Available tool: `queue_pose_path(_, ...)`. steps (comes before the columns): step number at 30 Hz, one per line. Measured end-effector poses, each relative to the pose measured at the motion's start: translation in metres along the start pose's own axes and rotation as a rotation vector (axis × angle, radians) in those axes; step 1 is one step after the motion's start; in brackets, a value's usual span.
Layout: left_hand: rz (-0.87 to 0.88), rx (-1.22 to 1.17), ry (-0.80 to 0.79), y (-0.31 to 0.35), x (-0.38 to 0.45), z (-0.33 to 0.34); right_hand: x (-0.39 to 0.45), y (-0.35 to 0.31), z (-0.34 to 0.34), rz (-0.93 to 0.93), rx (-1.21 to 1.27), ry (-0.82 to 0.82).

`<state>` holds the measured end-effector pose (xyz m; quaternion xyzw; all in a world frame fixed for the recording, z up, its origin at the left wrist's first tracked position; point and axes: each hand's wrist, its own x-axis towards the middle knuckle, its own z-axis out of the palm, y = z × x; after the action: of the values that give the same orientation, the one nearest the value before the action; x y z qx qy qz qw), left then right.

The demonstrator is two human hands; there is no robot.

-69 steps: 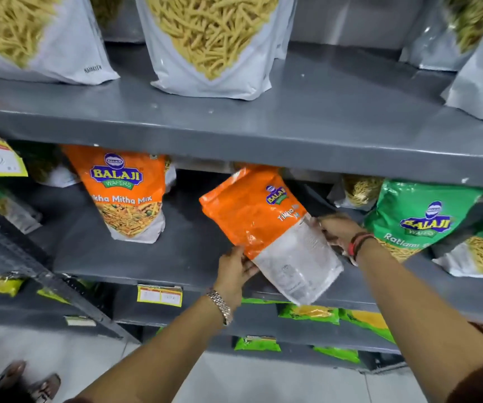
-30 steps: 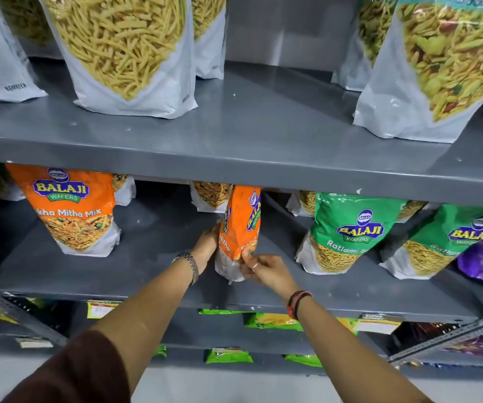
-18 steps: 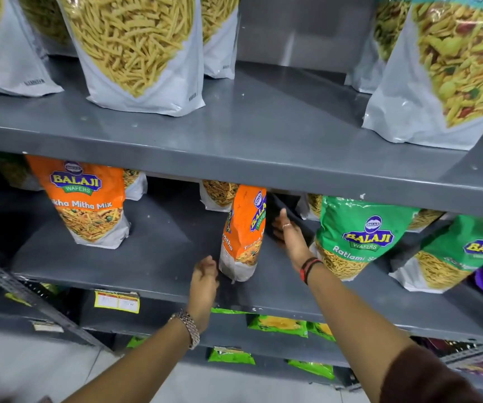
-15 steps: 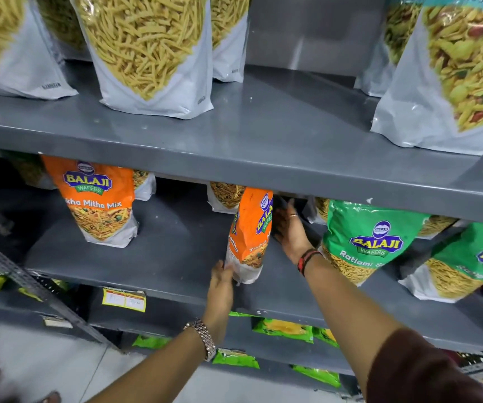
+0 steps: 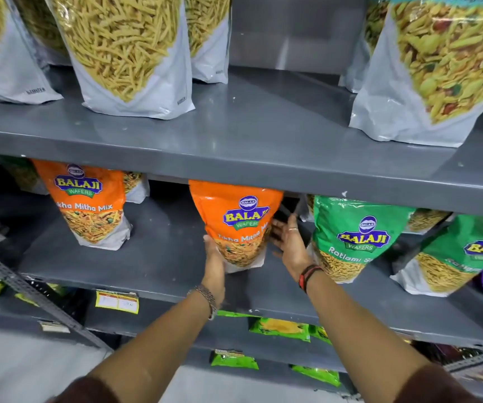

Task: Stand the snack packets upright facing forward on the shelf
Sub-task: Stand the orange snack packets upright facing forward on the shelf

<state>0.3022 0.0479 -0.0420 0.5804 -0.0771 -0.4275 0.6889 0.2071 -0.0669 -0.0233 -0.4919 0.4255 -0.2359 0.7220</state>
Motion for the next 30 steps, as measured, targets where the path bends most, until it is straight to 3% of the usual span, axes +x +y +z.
queue_pose_path(7, -0.074, 0.103, -0.037, 0.023, 0.030, -0.009, -0.021, 0.014, -0.020, 0.012, 0.058, -0.035)
queue_pose_path(14, -0.069, 0.172, 0.109, 0.013, 0.017, -0.076, -0.034, 0.056, -0.005, 0.243, -0.260, 0.055)
queue_pose_path(24, 0.062, 0.346, 0.318, 0.072, 0.002, -0.216, -0.019, 0.065, 0.131, 0.138, -0.224, -0.214)
queue_pose_path(30, 0.145, 0.470, 0.276, 0.103, 0.016, -0.282, -0.001, 0.072, 0.227, 0.034, -0.256, -0.198)
